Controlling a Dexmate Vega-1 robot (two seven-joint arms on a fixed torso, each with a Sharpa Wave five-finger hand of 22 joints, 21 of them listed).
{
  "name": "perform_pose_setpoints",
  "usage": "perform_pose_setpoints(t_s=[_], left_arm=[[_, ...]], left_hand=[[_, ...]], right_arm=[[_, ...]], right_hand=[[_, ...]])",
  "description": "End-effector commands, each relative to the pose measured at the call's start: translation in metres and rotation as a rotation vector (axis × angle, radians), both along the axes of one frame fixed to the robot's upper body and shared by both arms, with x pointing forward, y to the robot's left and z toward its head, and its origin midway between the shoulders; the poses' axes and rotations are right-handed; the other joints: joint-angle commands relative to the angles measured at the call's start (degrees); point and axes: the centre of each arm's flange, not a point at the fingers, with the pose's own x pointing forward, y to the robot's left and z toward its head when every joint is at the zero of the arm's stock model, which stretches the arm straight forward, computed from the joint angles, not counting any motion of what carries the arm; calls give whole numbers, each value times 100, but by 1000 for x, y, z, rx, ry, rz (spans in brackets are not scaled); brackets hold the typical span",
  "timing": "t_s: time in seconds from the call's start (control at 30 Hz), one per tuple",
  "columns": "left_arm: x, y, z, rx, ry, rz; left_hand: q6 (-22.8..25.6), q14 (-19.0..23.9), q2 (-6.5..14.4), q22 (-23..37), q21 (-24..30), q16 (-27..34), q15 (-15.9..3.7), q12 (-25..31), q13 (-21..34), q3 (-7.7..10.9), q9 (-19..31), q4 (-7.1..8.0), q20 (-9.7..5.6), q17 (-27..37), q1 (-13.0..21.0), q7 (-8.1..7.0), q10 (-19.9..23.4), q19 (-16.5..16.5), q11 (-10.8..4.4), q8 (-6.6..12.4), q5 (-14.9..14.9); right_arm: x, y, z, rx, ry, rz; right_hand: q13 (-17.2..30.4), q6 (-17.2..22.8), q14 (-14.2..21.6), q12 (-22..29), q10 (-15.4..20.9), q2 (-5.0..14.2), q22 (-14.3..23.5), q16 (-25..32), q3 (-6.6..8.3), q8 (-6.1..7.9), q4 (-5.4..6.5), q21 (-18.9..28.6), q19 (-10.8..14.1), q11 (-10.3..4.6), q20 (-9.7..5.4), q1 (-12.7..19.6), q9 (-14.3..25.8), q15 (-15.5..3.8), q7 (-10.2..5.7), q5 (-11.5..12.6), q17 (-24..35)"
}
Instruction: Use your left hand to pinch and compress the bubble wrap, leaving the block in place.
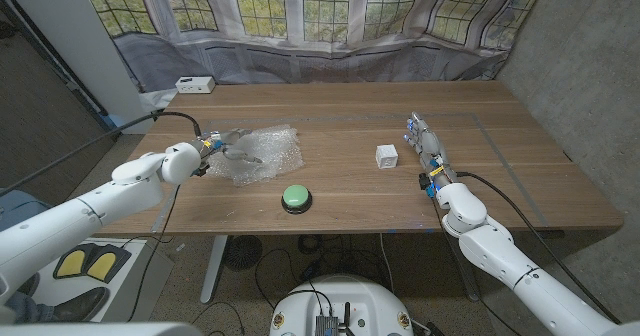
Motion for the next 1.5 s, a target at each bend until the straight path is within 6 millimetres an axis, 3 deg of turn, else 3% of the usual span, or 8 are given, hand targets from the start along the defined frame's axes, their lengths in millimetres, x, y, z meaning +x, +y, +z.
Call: perform_pose_setpoints(t_s=[0.03, 0.57, 0.8, 0.87, 0.9, 1.1, 1.27, 1.5], left_arm=[[8, -4, -9, 24, 21, 34], [14, -7, -16, 35, 103, 36], [15, -9, -17, 44, 135, 40], [16, -9, -17, 44, 147, 43], [16, -10, -17, 46, 151, 45], [15, -10, -15, 43, 155, 52], [15, -12, -13, 43, 163, 54], [16, -14, -12, 41, 174, 60]], left_hand=[[15, 38, 10, 16, 16, 52, -1, 50, 11, -4, 16, -21, 17, 13, 69, -6, 23, 31, -29, 56, 56], [168, 199, 64, 12, -6, 90, -78, 147, 9, 54, 17, -53, 18, 11, 186, -26, 249, 65, -111, 98, 85], [283, 401, 188, 24, 41, 137, -104, 157, 9, 163, 17, -100, 3, 11, 360, 4, 281, 232, -151, 123, 86], [322, 462, 260, 35, 93, 140, -106, 177, 9, 232, 18, -132, -3, 8, 472, 12, 338, 393, -149, 128, 77], [425, 554, 331, 45, 186, 134, -82, 243, 12, 336, 19, -190, 0, 2, 666, 34, 533, 719, -147, 145, 42], [661, 843, 433, 42, 335, 150, -108, 309, 11, 538, 24, -270, -5, -8, 1057, 86, 802, 1348, -192, 174, -33], [897, 1155, 621, 30, 452, 156, -158, 336, 22, 862, 36, -330, 3, -11, 1626, 224, 992, 1960, -188, 187, -88], [1421, 1722, 651, 25, 591, 200, -379, 443, 72, 1247, 61, -362, 5, -11, 2417, 238, 1408, 2707, -258, 270, -69]], right_arm=[[2, 0, -1, 4, 7, -4], [3, 0, 0, 1, 6, 3], [2, 0, 0, 0, 4, 1], [2, 0, 0, -1, 4, 0], [2, 0, 0, -1, 4, 1], [2, 1, 1, -3, 3, 5], [2, 0, 0, -2, 7, 8], [2, -1, -1, -2, 9, 9]], right_hand=[[11, 68, 59, 6, 52, 43, 26, 12, 16, 8, -47, -13, -2, 29, 16, 35, 12, 13, -1, 16, 16], [13, 81, 73, 2, 62, 46, 26, 13, 14, 8, -49, -15, -18, 27, 29, 39, 13, 7, -13, 15, 15], [14, 86, 73, -1, 64, 43, 27, 10, 11, 7, -50, -14, -20, 26, 31, 38, 13, 3, -15, 15, 15], [14, 87, 74, -3, 61, 44, 27, 10, 11, 7, -50, -15, -22, 25, 33, 39, 13, 5, -17, 15, 15], [14, 88, 76, -3, 62, 44, 27, 10, 11, 7, -50, -15, -23, 25, 34, 39, 13, 5, -17, 15, 15], [15, 89, 76, -5, 63, 43, 27, 9, 9, 5, -51, -14, -23, 19, 34, 40, 13, 6, -21, 14, 15], [16, 93, 78, -7, 64, 43, 27, 8, 9, 5, -51, -14, -29, 12, 40, 41, 14, 13, -21, 14, 14], [16, 92, 77, -9, 67, 42, 27, 5, 6, 2, -52, -17, -41, 6, 61, 41, 14, 7, -24, 14, 14]])
